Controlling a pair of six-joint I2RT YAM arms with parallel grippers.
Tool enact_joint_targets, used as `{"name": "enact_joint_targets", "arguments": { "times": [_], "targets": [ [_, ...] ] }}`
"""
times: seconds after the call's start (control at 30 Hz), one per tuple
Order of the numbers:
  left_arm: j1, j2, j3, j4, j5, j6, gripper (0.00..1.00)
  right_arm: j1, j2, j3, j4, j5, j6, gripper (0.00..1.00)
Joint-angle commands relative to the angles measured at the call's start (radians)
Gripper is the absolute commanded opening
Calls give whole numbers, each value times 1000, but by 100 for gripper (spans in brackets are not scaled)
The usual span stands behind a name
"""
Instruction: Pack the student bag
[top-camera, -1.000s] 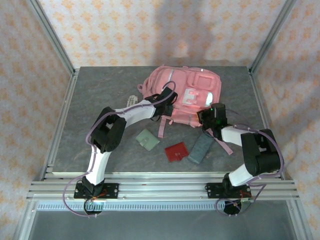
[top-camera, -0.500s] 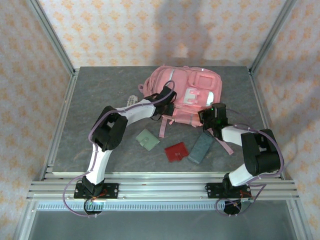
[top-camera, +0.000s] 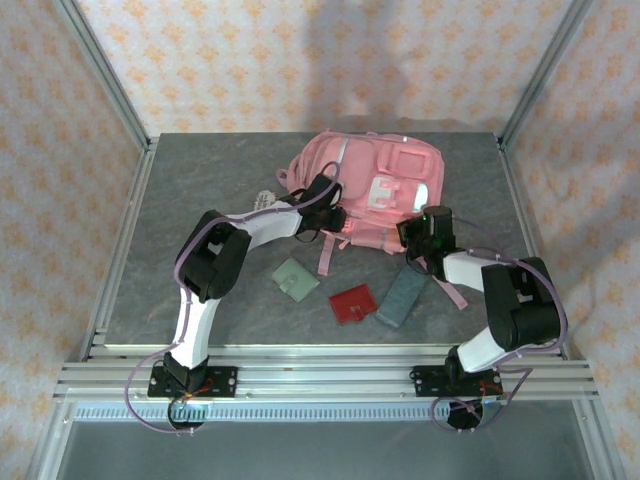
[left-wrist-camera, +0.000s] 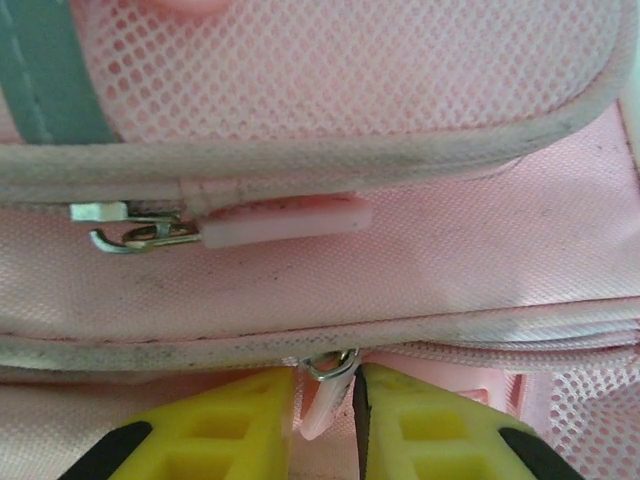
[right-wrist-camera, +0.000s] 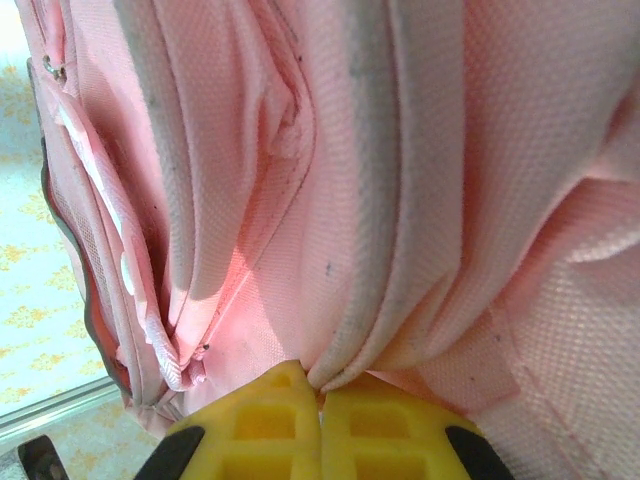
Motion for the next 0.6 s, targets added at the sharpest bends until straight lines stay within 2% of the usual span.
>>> {"name": "enact_joint_targets", "arguments": {
  "times": [0.0,0.03,0.17,0.27,0.47,0.57],
  "targets": [
    [-5,22,17,-12,-34,10,10,-13,16,-1,-81,65,-19,0],
    [-5,29,17,-10,-34,12,0,-13,14,0,-84,67,-20,0],
    [-5,18,3,-10,-67,10,0,-12,9,3,-96,76,-27,0],
    [-5,-37,-40,-19,-182,14,0,-15,7,17,-121,98,-45,0],
    [34,-84,-38,-163,-463,43,0,-58,4,33,-150,114,-62,0],
    [41,-95,-33,-189,-528,62,0,-72,-2,36,-154,118,-63,0]
  ]
}}
